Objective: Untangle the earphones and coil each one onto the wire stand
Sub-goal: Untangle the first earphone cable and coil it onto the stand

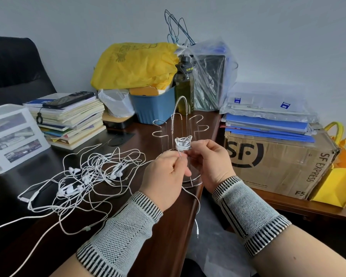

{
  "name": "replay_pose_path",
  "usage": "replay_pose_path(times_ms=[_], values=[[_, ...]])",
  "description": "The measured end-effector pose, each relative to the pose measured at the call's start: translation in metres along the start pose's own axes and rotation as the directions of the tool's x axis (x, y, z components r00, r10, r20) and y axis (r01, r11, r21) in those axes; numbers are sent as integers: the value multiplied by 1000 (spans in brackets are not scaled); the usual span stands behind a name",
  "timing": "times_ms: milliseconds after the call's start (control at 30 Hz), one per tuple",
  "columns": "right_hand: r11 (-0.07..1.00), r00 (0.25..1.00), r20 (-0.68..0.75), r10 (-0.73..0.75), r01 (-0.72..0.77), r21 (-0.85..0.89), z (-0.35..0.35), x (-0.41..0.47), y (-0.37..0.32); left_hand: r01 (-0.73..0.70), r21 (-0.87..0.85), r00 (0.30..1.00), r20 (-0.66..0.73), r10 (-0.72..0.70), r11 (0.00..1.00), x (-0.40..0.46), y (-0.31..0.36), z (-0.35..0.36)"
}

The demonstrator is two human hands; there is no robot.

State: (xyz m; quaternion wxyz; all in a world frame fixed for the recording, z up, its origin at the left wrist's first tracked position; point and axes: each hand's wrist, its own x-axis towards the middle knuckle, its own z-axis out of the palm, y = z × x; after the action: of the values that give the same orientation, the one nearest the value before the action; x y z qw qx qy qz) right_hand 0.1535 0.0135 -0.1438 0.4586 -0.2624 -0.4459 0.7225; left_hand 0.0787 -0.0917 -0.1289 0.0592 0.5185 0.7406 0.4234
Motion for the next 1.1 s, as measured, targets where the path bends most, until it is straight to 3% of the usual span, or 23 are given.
replay_pose_path(times_ms=[400,500,633,767,900,1000,1100], values=[[988,993,15,-116,117,-105,-1,-4,6,-9,-80,991,134,20,997,1,-6,-11],[951,969,95,-230,244,-192,-6,-7,10,-96,125,981,177,73,987,0,-3,-16],[781,871,314,-377,481,-397,-13,-13,15,-223,489,962,253,107,843,-6,14,-23],[637,779,468,-418,619,-461,-17,-17,18,-290,597,946,298,129,748,-5,27,-27],[636,788,420,-450,613,-469,-14,-16,16,-258,518,943,318,96,815,3,29,-32],[720,846,332,-418,531,-446,-13,-15,12,-118,300,945,326,14,947,6,26,-47],[798,895,255,-367,443,-407,-10,-15,8,0,53,957,291,-16,999,10,23,-64]])
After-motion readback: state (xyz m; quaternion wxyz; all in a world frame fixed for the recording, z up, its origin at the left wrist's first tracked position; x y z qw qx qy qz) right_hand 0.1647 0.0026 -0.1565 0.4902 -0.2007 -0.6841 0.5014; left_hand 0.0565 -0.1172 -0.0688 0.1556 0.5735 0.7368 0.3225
